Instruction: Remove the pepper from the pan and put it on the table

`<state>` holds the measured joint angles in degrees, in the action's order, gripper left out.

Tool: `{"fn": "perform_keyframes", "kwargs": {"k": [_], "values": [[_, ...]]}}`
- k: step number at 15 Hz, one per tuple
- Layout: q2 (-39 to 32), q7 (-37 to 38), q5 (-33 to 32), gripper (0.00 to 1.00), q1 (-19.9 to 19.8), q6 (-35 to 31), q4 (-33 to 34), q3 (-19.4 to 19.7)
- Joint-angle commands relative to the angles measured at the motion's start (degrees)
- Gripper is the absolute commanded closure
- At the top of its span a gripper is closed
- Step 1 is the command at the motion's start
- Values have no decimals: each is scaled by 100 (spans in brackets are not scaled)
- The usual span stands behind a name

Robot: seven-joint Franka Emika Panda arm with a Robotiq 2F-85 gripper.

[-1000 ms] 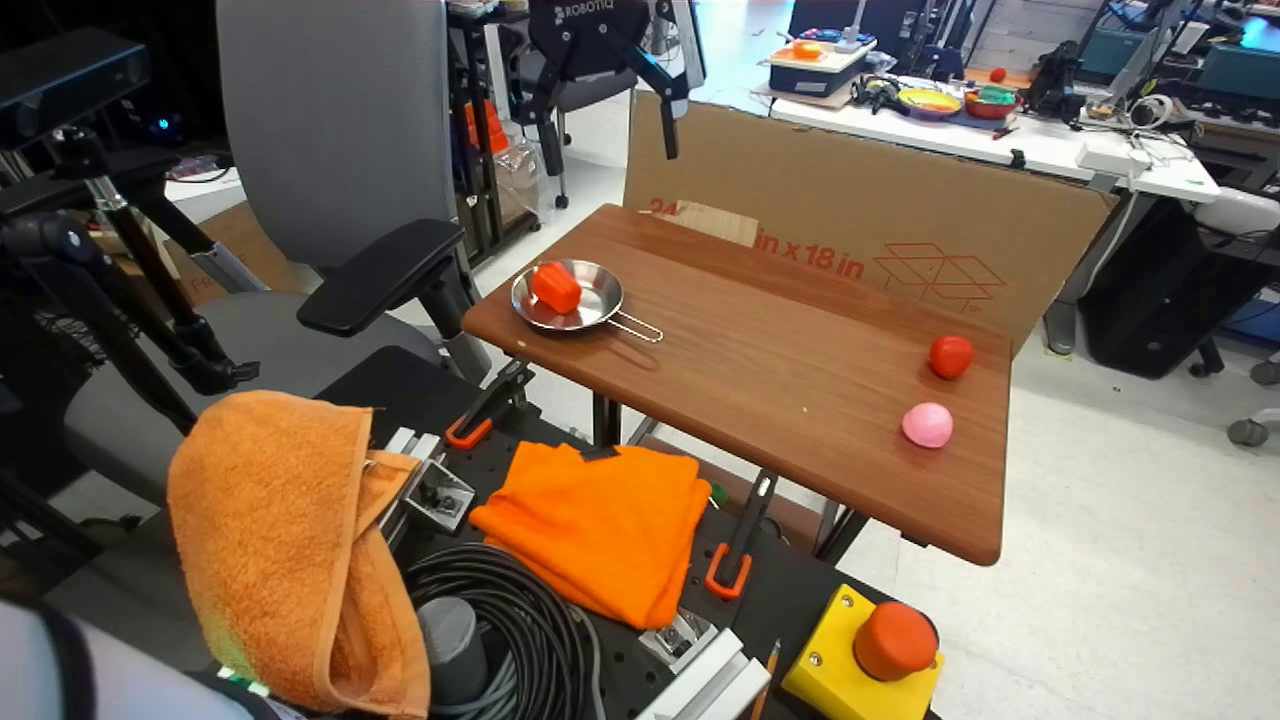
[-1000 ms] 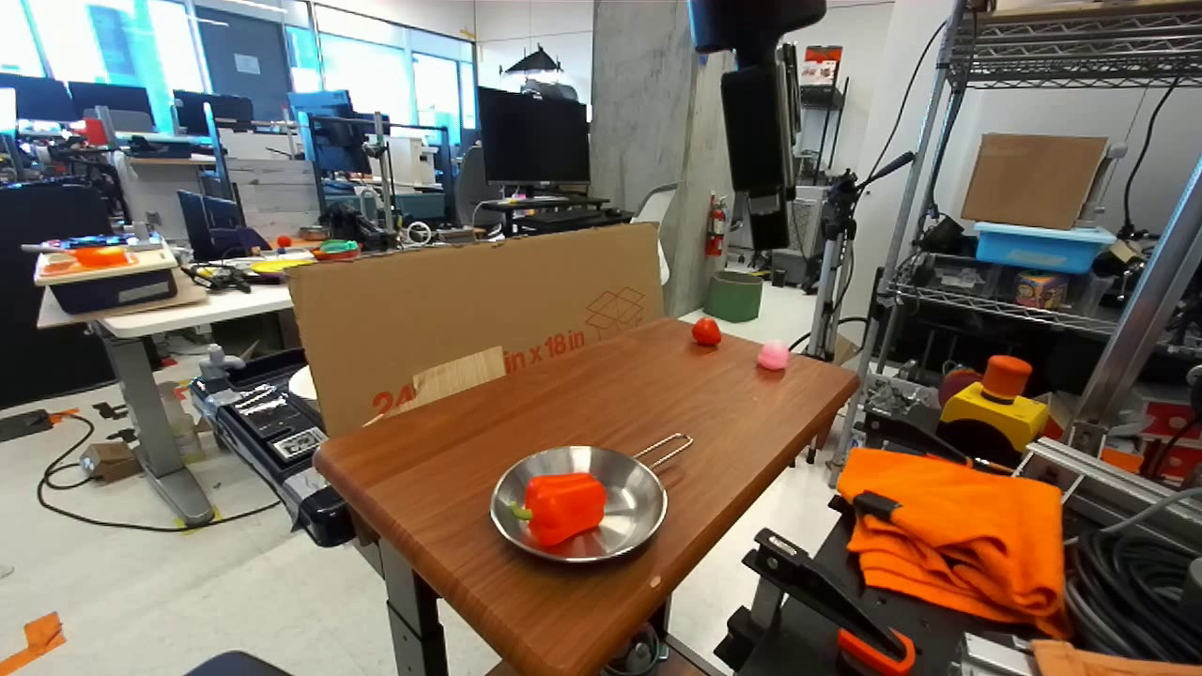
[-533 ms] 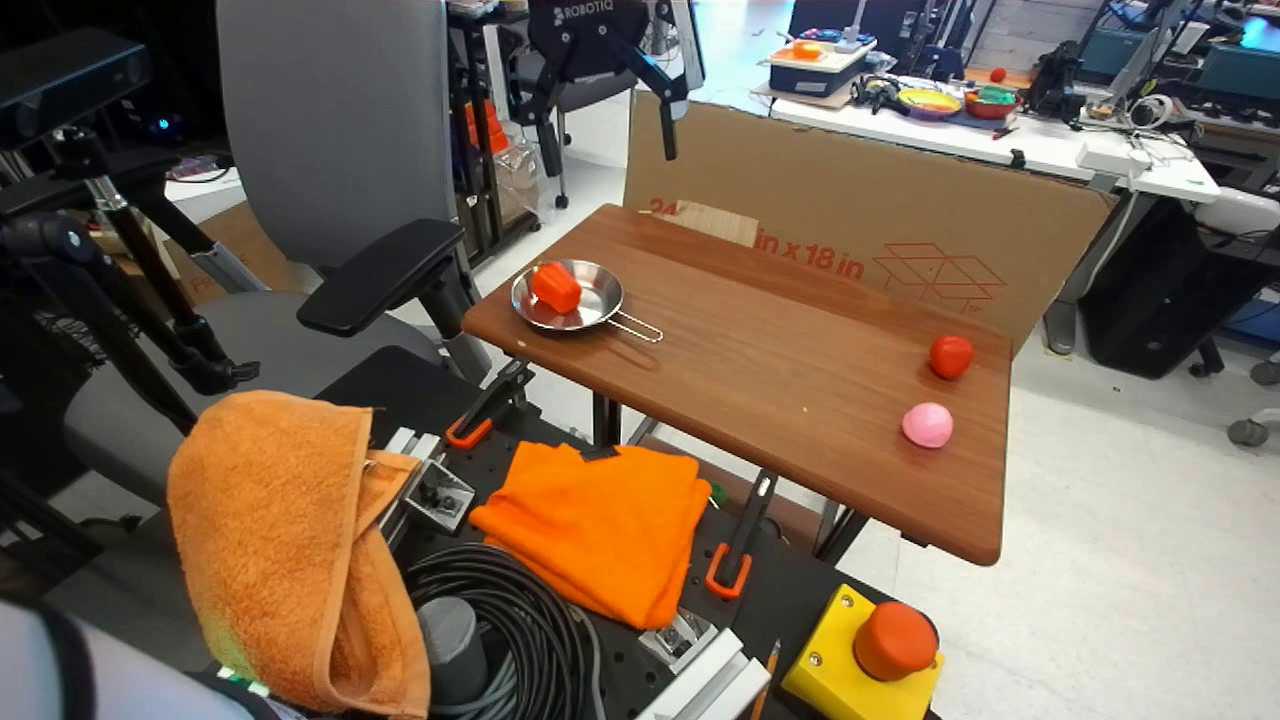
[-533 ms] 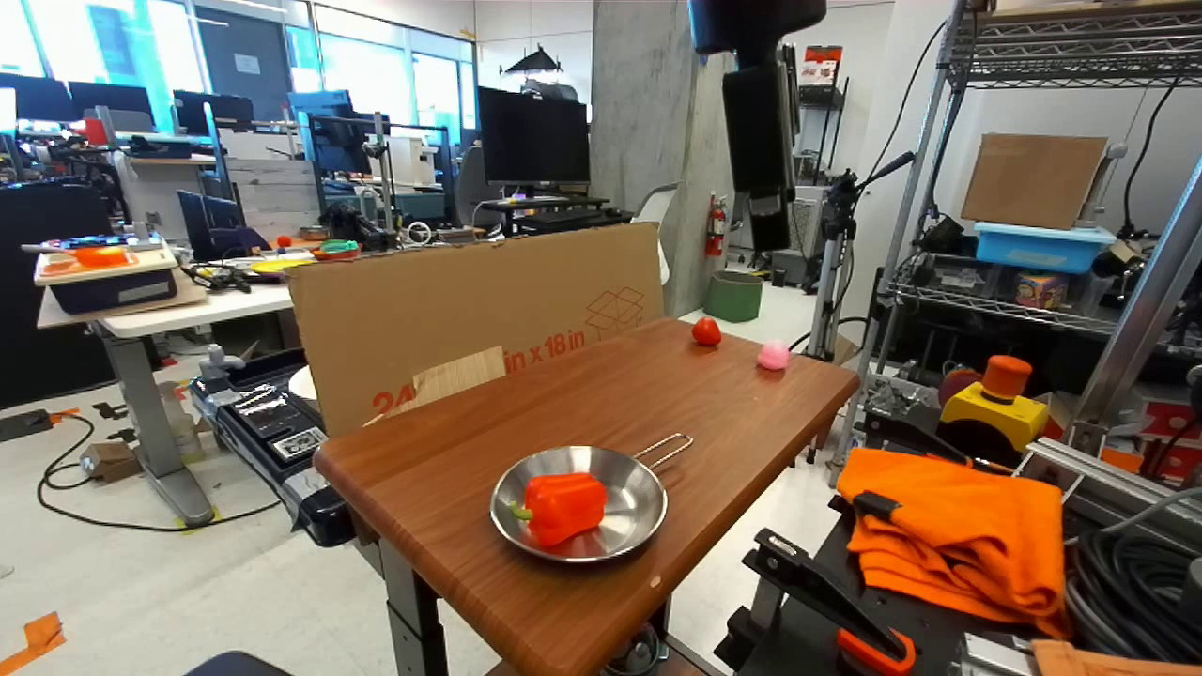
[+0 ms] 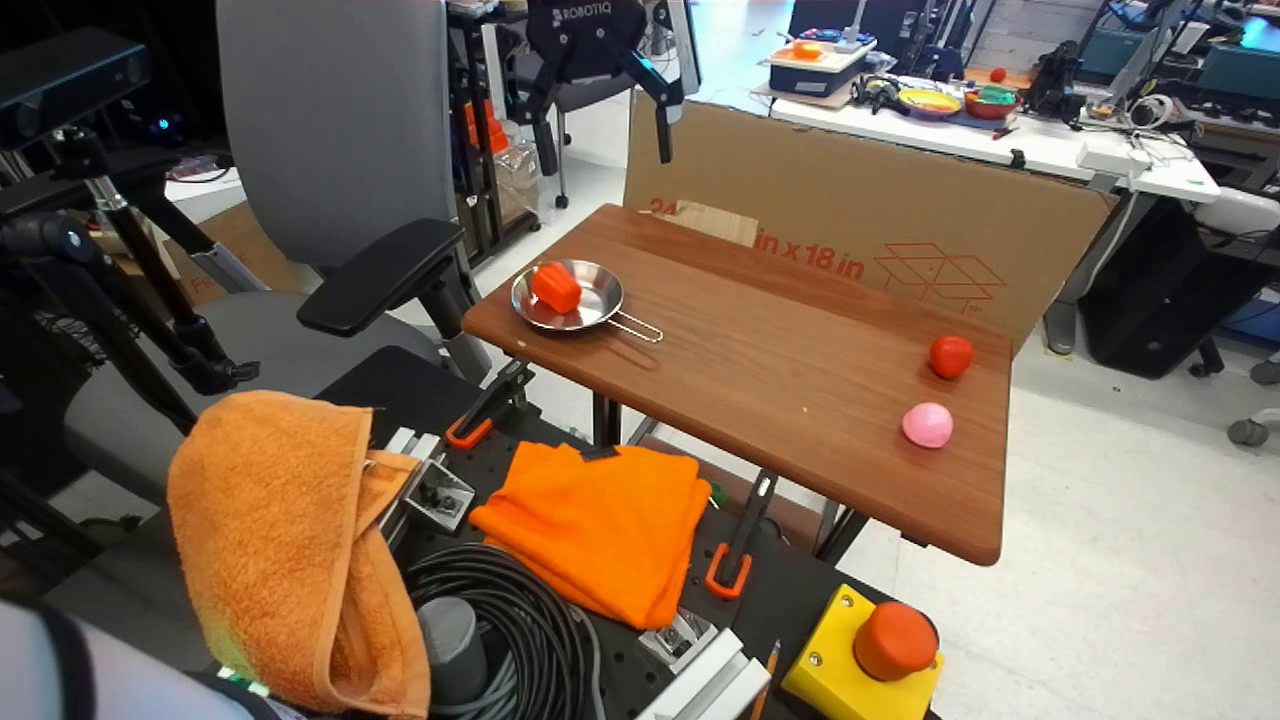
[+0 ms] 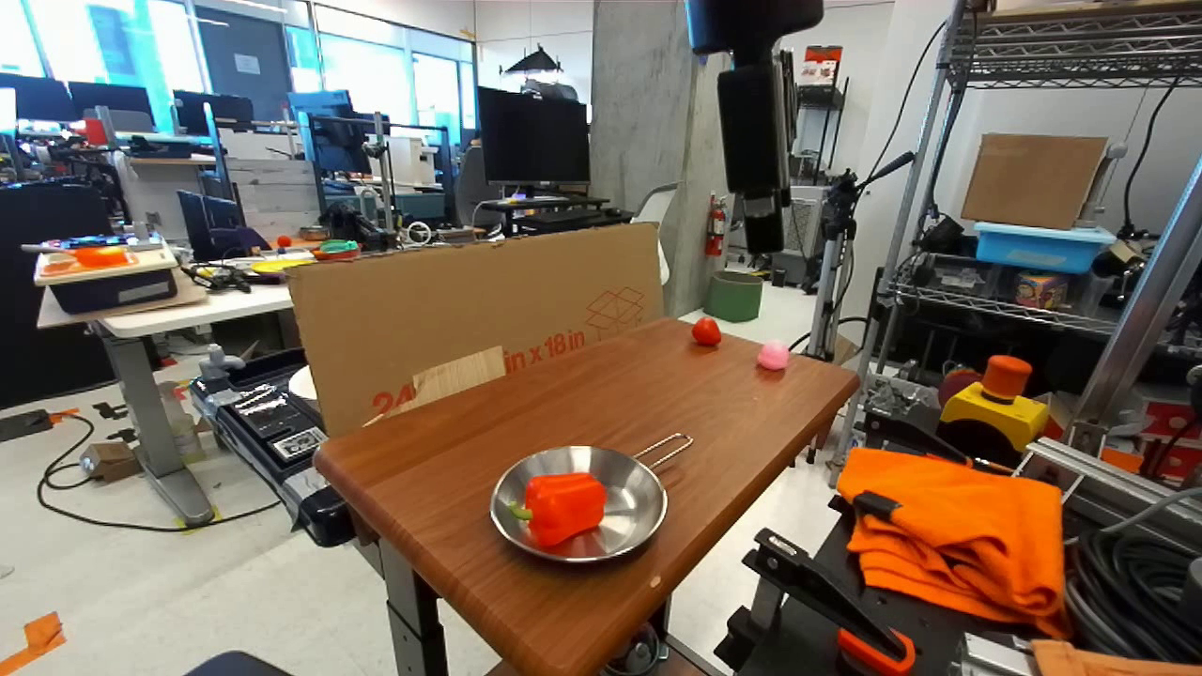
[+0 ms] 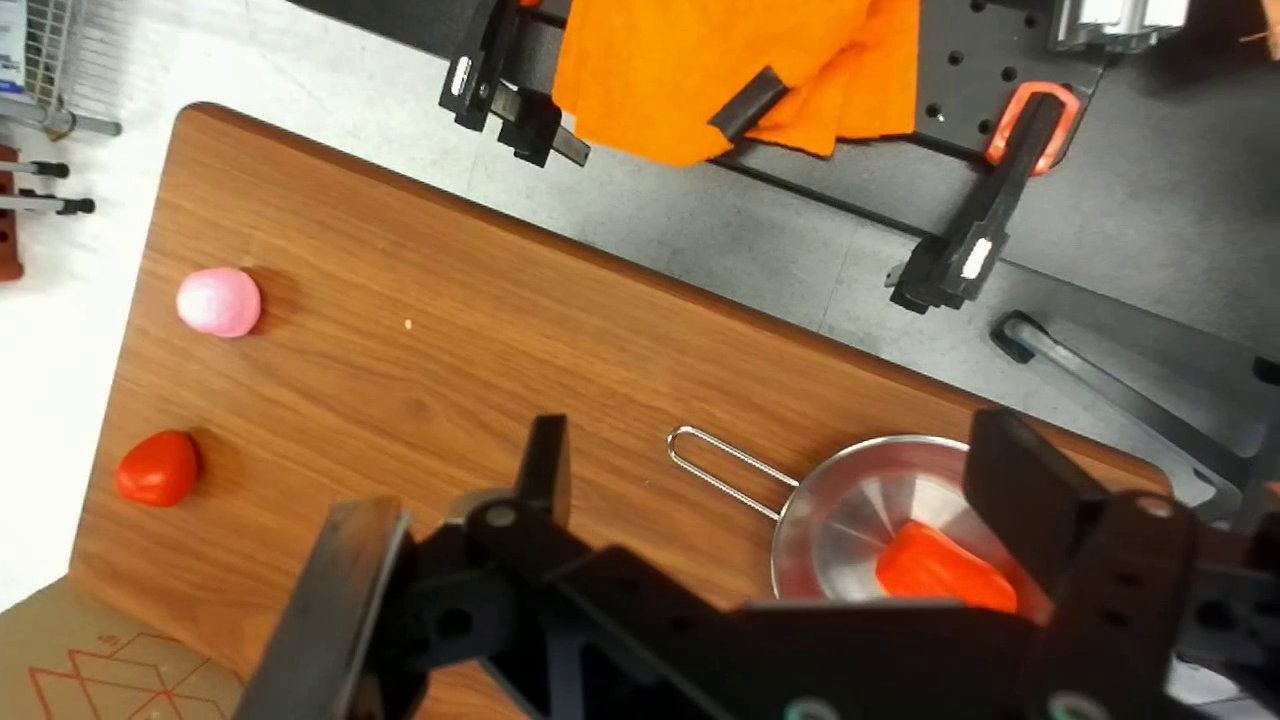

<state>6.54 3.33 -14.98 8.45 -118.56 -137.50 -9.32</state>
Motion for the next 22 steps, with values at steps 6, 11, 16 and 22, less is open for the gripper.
{"fn": "perform_keyframes", "kwargs": {"k": [6, 11, 16, 22], "values": [[29, -58, 66, 0, -4, -47, -28, 3], [39, -60, 67, 0, -4, -47, -35, 3], [27, -69, -50, 0, 14, -99, -65, -30], [-77, -25, 12, 0, 41, -57, -16, -84]]}}
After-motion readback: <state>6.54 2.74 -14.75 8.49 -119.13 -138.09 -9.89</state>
